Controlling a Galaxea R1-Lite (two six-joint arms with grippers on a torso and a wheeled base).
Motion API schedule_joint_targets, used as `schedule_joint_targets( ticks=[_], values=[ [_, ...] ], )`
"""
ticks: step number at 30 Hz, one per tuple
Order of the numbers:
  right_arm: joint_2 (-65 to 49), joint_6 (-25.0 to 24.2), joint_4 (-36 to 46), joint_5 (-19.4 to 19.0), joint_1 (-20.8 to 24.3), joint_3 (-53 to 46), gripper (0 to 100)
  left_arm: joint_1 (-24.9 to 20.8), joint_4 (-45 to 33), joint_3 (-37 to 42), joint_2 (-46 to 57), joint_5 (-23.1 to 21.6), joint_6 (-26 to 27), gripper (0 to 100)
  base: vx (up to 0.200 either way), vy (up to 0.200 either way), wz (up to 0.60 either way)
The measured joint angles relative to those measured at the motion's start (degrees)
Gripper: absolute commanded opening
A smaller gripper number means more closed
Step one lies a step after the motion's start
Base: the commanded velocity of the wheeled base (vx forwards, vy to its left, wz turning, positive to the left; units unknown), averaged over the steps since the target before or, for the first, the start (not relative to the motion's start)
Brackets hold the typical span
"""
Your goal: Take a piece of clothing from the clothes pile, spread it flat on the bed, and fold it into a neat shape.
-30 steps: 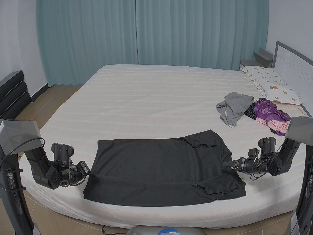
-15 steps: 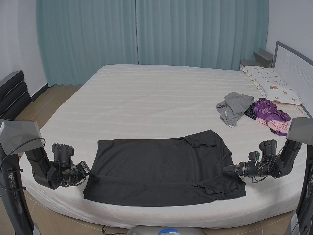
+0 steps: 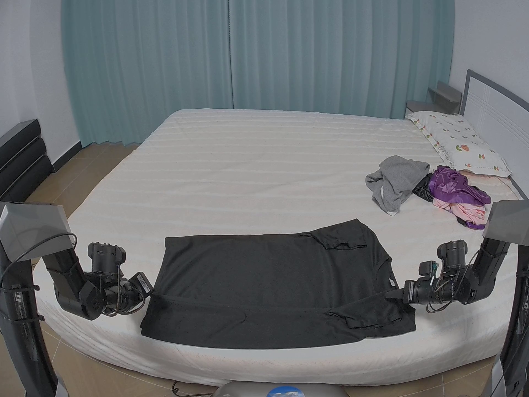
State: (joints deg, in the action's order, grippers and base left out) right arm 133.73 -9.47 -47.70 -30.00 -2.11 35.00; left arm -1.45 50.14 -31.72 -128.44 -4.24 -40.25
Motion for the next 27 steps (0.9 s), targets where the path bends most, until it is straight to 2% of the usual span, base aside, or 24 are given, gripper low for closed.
schedule_joint_targets(
  ticks=[11, 27],
  values=[
    [-1.5, -1.8, -0.1, -0.6, -1.7, -1.0, 0, 0.0, 0.0, 0.0, 0.0, 0.0, 0.0, 0, 0.000, 0.000, 0.00],
    [-2.6, -1.9, -0.2, -0.8, -3.1, -2.1, 0, 0.2, 0.0, -0.8, -0.1, 0.0, -0.2, 0, 0.000, 0.000, 0.00]
  ],
)
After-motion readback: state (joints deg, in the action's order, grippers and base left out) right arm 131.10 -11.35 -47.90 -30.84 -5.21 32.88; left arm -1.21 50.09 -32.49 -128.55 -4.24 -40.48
